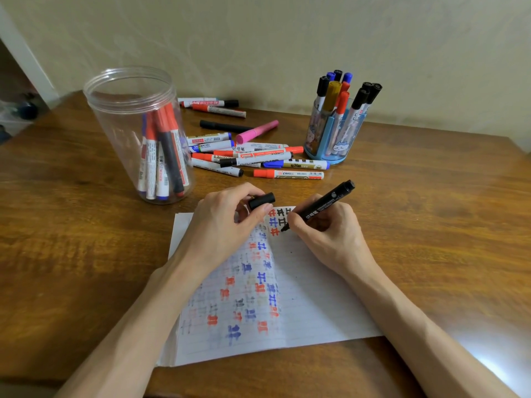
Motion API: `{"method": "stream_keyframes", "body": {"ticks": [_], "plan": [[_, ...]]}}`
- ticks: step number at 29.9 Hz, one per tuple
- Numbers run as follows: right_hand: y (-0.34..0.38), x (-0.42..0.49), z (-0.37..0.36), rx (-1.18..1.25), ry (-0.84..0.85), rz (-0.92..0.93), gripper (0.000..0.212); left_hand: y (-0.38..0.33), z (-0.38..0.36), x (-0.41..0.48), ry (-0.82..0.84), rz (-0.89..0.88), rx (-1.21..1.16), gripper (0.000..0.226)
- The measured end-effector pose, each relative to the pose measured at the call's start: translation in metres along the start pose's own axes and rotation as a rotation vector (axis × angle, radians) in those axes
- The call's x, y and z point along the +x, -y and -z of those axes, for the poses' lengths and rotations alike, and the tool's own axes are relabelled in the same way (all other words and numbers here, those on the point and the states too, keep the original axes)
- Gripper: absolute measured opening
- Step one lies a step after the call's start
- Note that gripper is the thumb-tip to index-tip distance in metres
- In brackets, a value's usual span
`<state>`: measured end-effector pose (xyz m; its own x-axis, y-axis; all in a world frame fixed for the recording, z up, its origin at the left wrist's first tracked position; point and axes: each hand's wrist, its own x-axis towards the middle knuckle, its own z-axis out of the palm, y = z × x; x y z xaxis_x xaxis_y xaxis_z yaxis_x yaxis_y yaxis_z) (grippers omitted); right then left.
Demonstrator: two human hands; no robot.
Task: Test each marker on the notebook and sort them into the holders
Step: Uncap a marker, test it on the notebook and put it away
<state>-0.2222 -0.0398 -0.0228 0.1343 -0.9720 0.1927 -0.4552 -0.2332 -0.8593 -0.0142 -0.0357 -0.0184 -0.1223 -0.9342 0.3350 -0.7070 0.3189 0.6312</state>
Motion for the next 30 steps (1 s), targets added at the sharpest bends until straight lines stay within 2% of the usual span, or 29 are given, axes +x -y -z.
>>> {"method": "stream_keyframes", "body": {"ticks": [11,25,30], "plan": [[-0.0014,0.0017,0.0012,0.029,-0.070,0.013,0.015,-0.0006,0.0014,-0.0003,0.008,0.006,-0.007,0.023],[0.0034,-0.0004,0.0000,-0.030,-0.014,-0.018,0.014,0.0008,0.0006,-0.0007,-0.002,-0.004,-0.012,0.025],[0.0009,0.0011,0.0010,0.029,-0.089,-0.040,0.014,0.0020,-0.0006,0.0004,0.001,-0.006,-0.004,0.022]]}}
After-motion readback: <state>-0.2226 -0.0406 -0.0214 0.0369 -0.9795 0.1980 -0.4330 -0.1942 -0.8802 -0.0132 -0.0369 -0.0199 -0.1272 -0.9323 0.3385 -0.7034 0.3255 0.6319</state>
